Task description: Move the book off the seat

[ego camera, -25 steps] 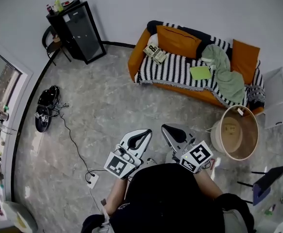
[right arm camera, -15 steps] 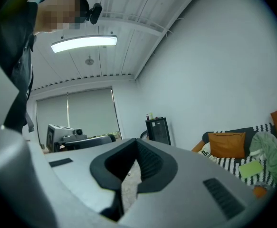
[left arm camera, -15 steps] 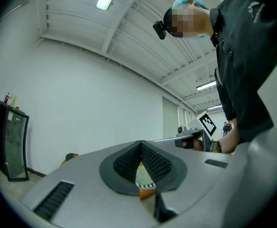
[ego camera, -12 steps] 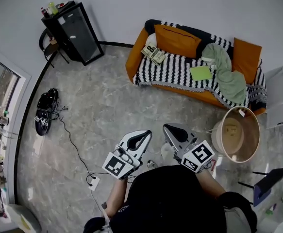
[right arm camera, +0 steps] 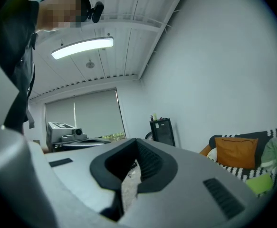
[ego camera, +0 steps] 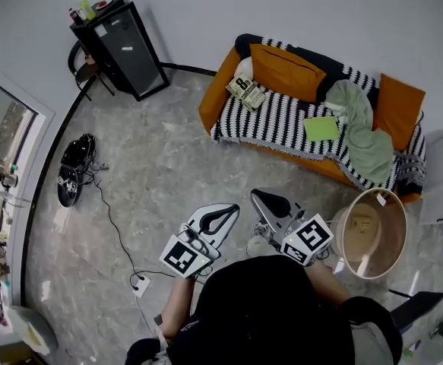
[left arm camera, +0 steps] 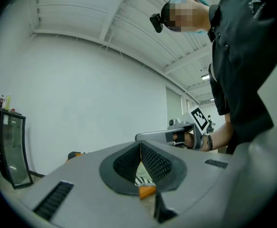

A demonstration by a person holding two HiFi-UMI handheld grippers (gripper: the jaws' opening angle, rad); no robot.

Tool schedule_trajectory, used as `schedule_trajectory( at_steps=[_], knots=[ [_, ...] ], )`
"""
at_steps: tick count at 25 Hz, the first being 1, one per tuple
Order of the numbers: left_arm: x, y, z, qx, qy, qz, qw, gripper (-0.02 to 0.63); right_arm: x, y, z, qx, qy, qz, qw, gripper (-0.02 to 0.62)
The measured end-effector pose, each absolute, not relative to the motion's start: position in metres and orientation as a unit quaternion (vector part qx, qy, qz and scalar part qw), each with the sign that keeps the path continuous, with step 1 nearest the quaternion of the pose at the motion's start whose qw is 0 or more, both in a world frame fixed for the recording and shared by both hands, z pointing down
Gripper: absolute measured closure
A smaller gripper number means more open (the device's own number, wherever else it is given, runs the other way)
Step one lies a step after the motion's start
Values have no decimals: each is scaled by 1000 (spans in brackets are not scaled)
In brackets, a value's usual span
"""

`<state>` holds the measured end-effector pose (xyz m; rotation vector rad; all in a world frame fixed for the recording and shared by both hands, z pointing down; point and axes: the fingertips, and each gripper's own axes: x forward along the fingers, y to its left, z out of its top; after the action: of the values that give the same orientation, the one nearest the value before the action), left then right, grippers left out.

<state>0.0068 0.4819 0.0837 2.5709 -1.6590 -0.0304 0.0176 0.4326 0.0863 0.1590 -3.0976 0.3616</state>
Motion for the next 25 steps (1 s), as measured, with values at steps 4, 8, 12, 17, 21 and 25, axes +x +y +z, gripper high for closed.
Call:
schedule_trajectory(
  at_steps=[4, 8, 12, 17, 21, 25],
  knots=[
    [10, 444, 82, 832, -553, -5, 36, 595, 22, 399, 86, 36, -993, 110, 14, 581],
    [12, 416, 81, 826, -563, -5, 28, 595, 27, 371, 84, 37, -993, 107, 11, 581],
    [12, 393, 83, 827, -562, -16, 37, 595, 32, 349, 85, 49, -993, 106, 13, 580],
    [8, 359, 84, 838, -543, -26, 40, 595, 35, 318, 91, 70, -992, 105, 22, 580],
    [-10, 331, 91, 843, -534, -41, 52, 595, 24, 290, 95, 95, -990, 99, 26, 580],
    [-43, 298, 97, 844, -532, -41, 51, 595, -5, 258, 95, 116, -988, 101, 25, 581]
  ],
)
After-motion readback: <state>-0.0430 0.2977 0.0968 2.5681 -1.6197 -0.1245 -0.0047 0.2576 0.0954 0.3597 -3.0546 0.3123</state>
